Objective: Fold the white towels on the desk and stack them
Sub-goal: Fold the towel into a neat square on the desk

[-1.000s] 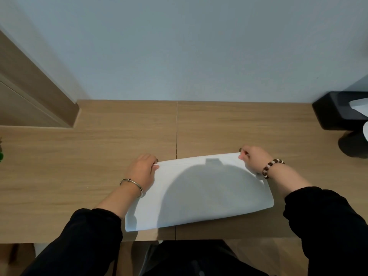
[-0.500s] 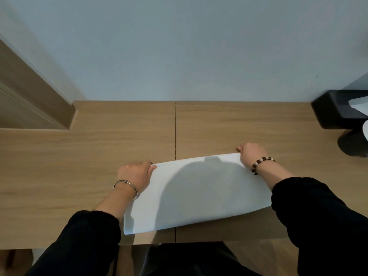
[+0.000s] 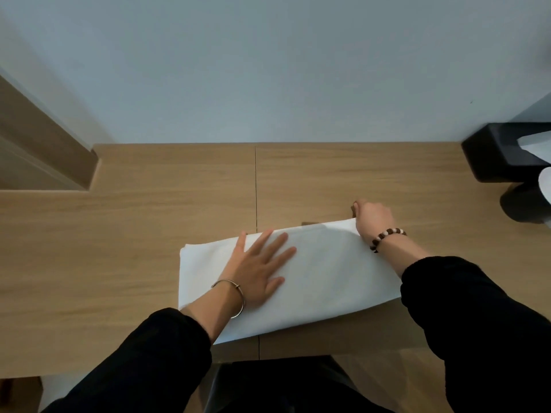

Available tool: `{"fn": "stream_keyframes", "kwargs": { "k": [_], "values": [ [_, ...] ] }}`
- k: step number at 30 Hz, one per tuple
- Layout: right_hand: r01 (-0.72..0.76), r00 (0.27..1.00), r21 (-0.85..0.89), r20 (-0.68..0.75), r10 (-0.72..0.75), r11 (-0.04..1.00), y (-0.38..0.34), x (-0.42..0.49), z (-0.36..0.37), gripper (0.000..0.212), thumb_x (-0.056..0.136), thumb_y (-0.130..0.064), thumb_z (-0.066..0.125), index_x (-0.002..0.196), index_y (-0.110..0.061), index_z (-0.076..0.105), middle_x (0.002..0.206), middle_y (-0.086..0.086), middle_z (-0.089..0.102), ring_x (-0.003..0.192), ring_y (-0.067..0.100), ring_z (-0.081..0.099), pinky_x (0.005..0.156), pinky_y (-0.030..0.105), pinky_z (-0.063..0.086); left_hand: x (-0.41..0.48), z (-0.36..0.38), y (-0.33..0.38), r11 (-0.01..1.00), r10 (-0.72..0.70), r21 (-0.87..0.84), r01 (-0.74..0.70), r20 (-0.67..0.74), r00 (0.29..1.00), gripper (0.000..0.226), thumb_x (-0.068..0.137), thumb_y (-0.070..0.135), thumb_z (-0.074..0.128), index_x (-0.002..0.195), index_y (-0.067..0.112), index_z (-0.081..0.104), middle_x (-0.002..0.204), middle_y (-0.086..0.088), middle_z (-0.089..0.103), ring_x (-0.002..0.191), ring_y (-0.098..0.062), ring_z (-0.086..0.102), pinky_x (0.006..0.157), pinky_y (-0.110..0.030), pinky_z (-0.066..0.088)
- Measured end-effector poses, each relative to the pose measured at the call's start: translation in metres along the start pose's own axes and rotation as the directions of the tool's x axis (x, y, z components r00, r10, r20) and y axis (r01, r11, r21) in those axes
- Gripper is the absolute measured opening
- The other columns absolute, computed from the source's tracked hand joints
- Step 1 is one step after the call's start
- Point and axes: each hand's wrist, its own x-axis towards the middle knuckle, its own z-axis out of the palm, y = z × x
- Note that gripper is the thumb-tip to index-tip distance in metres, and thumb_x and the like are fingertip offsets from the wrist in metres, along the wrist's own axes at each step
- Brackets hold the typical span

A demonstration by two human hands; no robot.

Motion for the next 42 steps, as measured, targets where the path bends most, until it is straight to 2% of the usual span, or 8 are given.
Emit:
{"fn": "stream_keyframes", "kwargs": {
  "k": [6, 11, 17, 22, 27, 33, 38, 42],
  "values": [
    [0.223, 0.77, 0.036, -0.619, -0.154, 0.974, -0.039, -0.056, 0.003, 0.015, 0.084, -0.004, 0.055, 0.098, -0.004, 0.062, 0.094, 0.018, 0.061, 0.088, 0.038, 0.057, 0.078, 0.041, 0.034, -0.001, 0.001, 0.0, 0.999, -0.035, 0.024, 0.035, 0.003, 0.999, 0.067, 0.085, 0.054, -0.001, 0.139, 0.024, -0.028, 0.147, 0.008, -0.031, 0.144, -0.021, -0.019, 0.11, -0.057, -0.006],
    [0.386, 0.921, -0.069, -0.023, -0.388, 0.92, -0.07, -0.1, 0.05, 0.058, 0.098, -0.042, 0.024, 0.151, -0.02, 0.015, 0.159, 0.003, 0.011, 0.146, 0.02, 0.005, 0.115, 0.048, 0.0, 0.0, 0.001, -0.001, 0.996, -0.076, 0.057, 0.075, 0.02, 0.997, 0.075, 0.087, 0.052, 0.002, 0.147, 0.01, -0.015, 0.158, -0.004, -0.014, 0.144, -0.019, -0.015, 0.113, -0.052, -0.004],
    [0.116, 0.984, -0.018, -0.137, -0.117, 0.993, 0.0, -0.068, 0.042, 0.056, 0.098, -0.035, 0.028, 0.151, -0.019, 0.019, 0.159, 0.003, 0.011, 0.146, 0.019, 0.006, 0.115, 0.051, 0.007, -0.009, 0.0, -0.009, 0.98, -0.186, -0.079, 0.18, -0.072, 0.98, 0.072, 0.094, 0.047, 0.029, 0.151, 0.009, 0.006, 0.159, -0.004, 0.005, 0.146, -0.019, 0.002, 0.116, -0.044, 0.0],
    [0.07, 0.994, -0.06, -0.083, -0.075, 0.996, 0.005, -0.068, 0.04, 0.057, 0.099, -0.035, 0.024, 0.152, -0.019, 0.011, 0.16, -0.001, 0.003, 0.147, 0.021, -0.001, 0.115, 0.051, 0.004, -0.043, 0.009, -0.042, 0.941, -0.335, 0.021, 0.336, -0.05, 0.941, 0.069, 0.092, 0.047, 0.001, 0.151, 0.013, -0.004, 0.16, -0.002, -0.002, 0.146, -0.018, -0.004, 0.115, -0.043, -0.006],
    [0.103, 0.994, -0.236, -0.019, -0.11, 0.966, -0.018, -0.066, 0.023, 0.06, 0.097, -0.024, 0.028, 0.152, -0.015, 0.006, 0.16, 0.006, -0.004, 0.146, 0.024, -0.009, 0.115, 0.051, -0.006, -0.055, 0.005, -0.053, 0.928, -0.372, 0.0, 0.372, -0.032, 0.928, 0.062, 0.097, 0.042, 0.022, 0.151, 0.016, 0.008, 0.156, -0.001, 0.02, 0.141, -0.019, 0.02, 0.111, -0.039, 0.014],
    [0.544, 0.792, -0.034, 0.351, -0.5, 0.838, -0.075, -0.035, -0.006, 0.058, 0.086, -0.024, 0.06, 0.139, -0.018, 0.038, 0.14, 0.01, 0.041, 0.128, 0.028, 0.039, 0.102, 0.036, 0.033, -0.029, -0.031, -0.081, 0.844, -0.347, -0.378, 0.381, 0.157, 0.925, 0.052, 0.083, 0.019, 0.068, 0.132, 0.023, 0.049, 0.133, -0.002, 0.047, 0.123, -0.024, 0.042, 0.098, -0.031, 0.032],
    [0.55, 0.706, -0.106, 0.59, -0.393, 0.828, -0.096, -0.011, -0.022, 0.046, 0.074, -0.03, 0.077, 0.11, -0.018, 0.051, 0.11, 0.003, 0.057, 0.093, 0.022, 0.057, 0.073, 0.031, 0.048, -0.004, -0.054, -0.083, 0.863, -0.304, -0.279, 0.421, 0.379, 0.874, 0.042, 0.075, 0.014, 0.073, 0.113, 0.019, 0.057, 0.115, -0.001, 0.059, 0.104, -0.024, 0.056, 0.083, -0.03, 0.046],
    [0.618, 0.64, -0.168, 0.676, -0.366, 0.768, -0.103, -0.003, -0.03, 0.05, 0.075, -0.039, 0.076, 0.11, -0.009, 0.058, 0.11, 0.007, 0.064, 0.096, 0.026, 0.061, 0.084, 0.035, 0.052, -0.008, -0.058, -0.082, 0.86, -0.338, -0.224, 0.458, 0.421, 0.842, 0.037, 0.073, 0.014, 0.069, 0.109, 0.022, 0.063, 0.103, 0.001, 0.064, 0.095, -0.023, 0.06, 0.08, -0.032, 0.051]
  ]
}}
